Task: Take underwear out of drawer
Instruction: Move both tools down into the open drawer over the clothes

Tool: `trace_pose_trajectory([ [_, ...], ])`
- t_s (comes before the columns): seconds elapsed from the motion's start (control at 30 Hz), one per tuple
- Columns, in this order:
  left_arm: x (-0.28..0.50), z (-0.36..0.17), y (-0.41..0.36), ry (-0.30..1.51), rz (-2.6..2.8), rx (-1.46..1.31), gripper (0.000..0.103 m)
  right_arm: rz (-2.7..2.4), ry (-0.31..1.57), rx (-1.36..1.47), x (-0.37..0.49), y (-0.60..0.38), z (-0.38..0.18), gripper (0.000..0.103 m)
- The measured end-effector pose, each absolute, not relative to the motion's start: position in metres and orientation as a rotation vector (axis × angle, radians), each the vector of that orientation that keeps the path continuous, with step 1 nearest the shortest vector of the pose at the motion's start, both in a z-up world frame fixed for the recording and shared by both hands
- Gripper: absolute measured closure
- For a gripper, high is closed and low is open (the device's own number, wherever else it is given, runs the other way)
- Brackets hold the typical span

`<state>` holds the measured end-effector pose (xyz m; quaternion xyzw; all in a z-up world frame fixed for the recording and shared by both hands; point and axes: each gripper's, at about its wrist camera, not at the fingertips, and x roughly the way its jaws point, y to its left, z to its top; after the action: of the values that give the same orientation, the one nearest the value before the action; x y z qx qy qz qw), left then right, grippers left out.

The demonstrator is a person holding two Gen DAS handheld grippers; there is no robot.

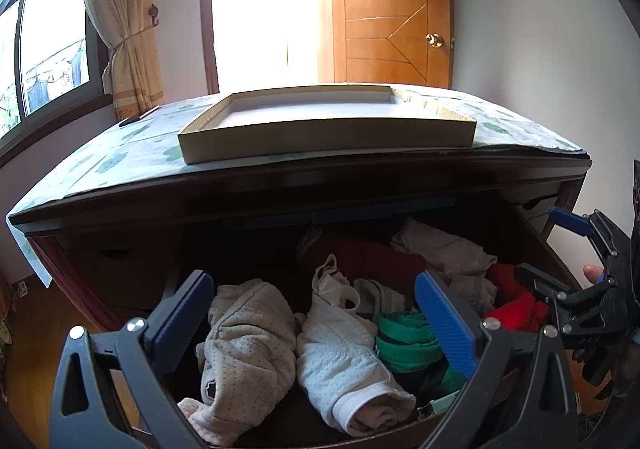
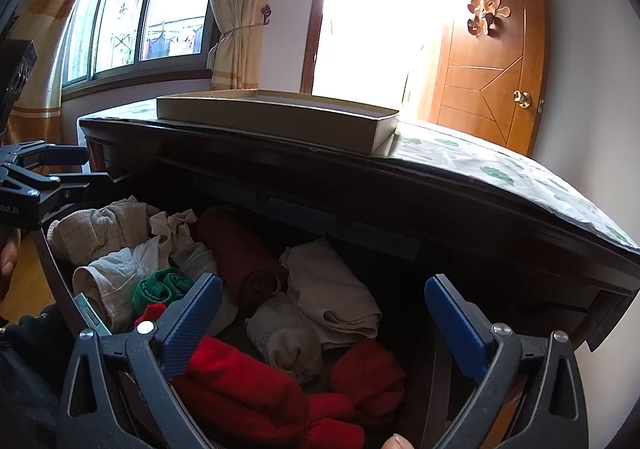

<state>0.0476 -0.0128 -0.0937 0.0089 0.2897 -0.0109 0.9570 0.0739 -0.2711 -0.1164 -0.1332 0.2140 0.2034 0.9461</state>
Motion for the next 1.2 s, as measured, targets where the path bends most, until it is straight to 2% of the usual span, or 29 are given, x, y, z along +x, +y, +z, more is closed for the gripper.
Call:
trace_pose_trajectory([
  [0.43,0.050,-0.094,-0.015,0.602,-0.028,0.029,0.000,0.454,0.532,-0.296,0.085,-0.270,-0.117,0.001],
  [0.97,0.066,-0.119,-0.005,0.721,0.009,0.003,0.000,0.506,0.623,-0.173,0.097,-0.282,-0.121,0.001],
  [1.2,0.069,-0.123,-0.003,0.746,0.015,0.015,0.000,0.526,0.678,-0.220,0.102,-0.276,-0.122,0.001],
])
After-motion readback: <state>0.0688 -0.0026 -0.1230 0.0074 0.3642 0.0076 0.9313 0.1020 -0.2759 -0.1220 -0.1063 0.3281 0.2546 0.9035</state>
